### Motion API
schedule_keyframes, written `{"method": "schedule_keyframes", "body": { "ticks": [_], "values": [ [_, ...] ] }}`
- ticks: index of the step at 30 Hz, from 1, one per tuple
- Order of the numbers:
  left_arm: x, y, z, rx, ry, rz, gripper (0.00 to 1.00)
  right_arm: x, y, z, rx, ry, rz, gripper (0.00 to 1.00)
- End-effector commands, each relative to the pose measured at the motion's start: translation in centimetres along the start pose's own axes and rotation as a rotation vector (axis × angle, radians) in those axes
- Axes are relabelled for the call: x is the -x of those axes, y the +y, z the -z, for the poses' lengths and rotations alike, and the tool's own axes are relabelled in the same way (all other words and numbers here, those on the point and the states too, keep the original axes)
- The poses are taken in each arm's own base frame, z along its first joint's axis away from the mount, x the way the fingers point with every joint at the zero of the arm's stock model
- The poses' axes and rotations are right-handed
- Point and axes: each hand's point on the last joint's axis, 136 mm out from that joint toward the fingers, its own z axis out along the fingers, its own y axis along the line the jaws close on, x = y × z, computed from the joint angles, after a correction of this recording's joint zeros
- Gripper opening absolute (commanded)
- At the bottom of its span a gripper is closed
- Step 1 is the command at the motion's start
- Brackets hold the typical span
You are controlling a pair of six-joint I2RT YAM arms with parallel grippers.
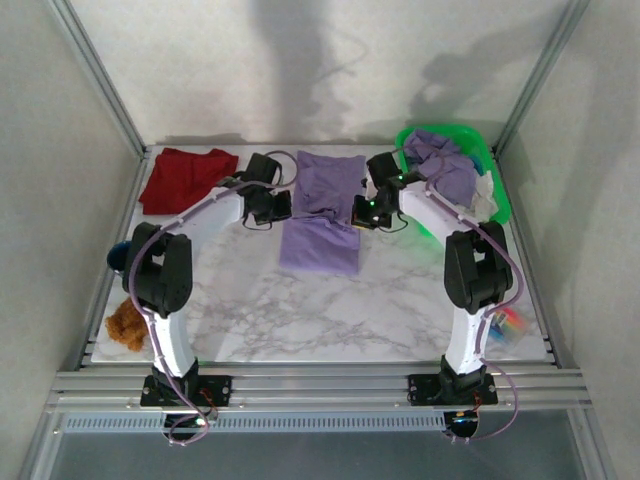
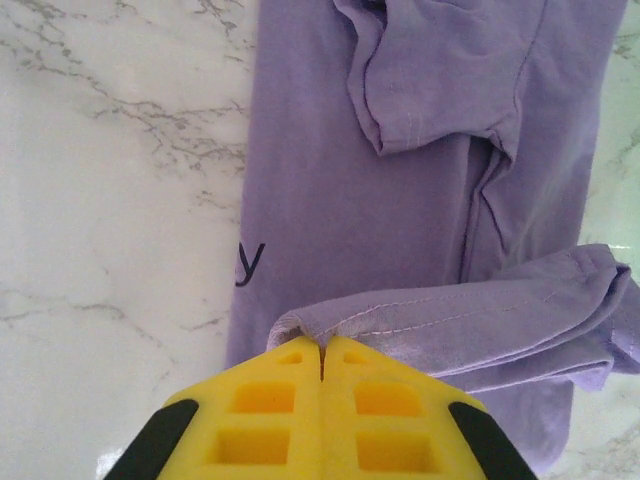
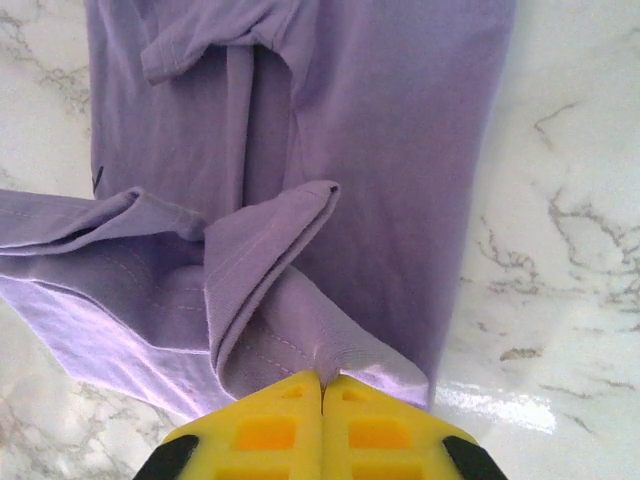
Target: Fold and stack the t-shirts
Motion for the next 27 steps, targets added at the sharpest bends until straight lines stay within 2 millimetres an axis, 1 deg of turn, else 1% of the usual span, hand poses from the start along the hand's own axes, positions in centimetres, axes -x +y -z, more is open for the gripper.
{"method": "schedule_keyframes", "body": {
  "ticks": [1,4,5,6,7,8,9,10,11,12,13,15,16,18,19,21,24,26,27],
  "values": [
    [0.6,-0.1,-1.1,-0.006,0.021,-0.036,0.00,1.0,-1.0,-1.0,-0.029,0.005,-0.004,0.00],
    [1.1,0.0,-2.7,-0.007,0.027,-0.070,0.00,1.5,-2.5,-2.0,-0.071,0.022,-0.044,0.00],
    [1.4,0.3,-3.3,-0.004,0.024,-0.076,0.00,1.7,-3.2,-2.2,-0.095,0.030,-0.062,0.10],
    [1.7,0.5,-3.8,0.000,0.023,-0.076,0.07,1.8,-3.7,-2.4,-0.105,0.038,-0.073,0.21],
    [2.3,0.9,-4.2,0.008,0.018,-0.077,0.20,2.0,-4.2,-2.4,-0.121,0.039,-0.084,0.28],
    [2.9,1.3,-4.5,0.017,0.011,-0.070,0.36,2.3,-4.8,-2.2,-0.139,0.029,-0.093,0.32],
    [3.5,1.5,-4.4,0.018,-0.008,-0.066,0.43,2.7,-5.0,-1.8,-0.141,0.016,-0.095,0.35],
    [4.4,1.7,-4.0,0.015,-0.040,-0.059,0.47,3.1,-5.1,-1.1,-0.144,-0.003,-0.100,0.38],
    [5.3,1.7,-3.3,0.010,-0.075,-0.051,0.54,3.4,-5.1,-0.3,-0.150,-0.021,-0.097,0.40],
    [6.0,1.7,-2.6,0.005,-0.102,-0.043,0.56,3.7,-5.1,0.3,-0.151,-0.032,-0.095,0.41],
    [6.6,1.7,-1.9,-0.003,-0.127,-0.032,0.56,3.8,-5.0,1.1,-0.153,-0.041,-0.090,0.42],
    [6.9,1.8,-0.9,-0.009,-0.147,-0.021,0.56,3.4,-4.7,2.0,-0.149,-0.041,-0.089,0.42],
    [6.7,1.7,-0.4,-0.013,-0.148,-0.022,0.53,3.1,-4.4,2.3,-0.133,-0.040,-0.092,0.41],
    [5.6,1.8,0.2,-0.020,-0.138,-0.017,0.52,2.2,-3.3,2.6,-0.079,-0.039,-0.080,0.39],
    [4.9,1.9,0.6,-0.021,-0.134,-0.013,0.52,1.7,-2.8,2.5,-0.057,-0.030,-0.084,0.39],
    [3.4,2.3,1.1,-0.021,-0.124,-0.017,0.52,0.4,-2.4,2.5,-0.051,-0.005,-0.100,0.39],
    [0.4,3.0,2.0,-0.002,-0.072,-0.024,0.53,-2.2,-1.6,2.9,-0.026,0.025,-0.136,0.39],
    [-2.3,3.7,2.2,0.004,-0.015,-0.016,0.53,-3.9,-1.5,2.9,-0.017,0.032,-0.164,0.40],
    [-3.3,3.9,2.2,0.001,0.002,-0.015,0.52,-4.7,-1.5,2.8,-0.022,0.039,-0.168,0.41]
  ]
}}
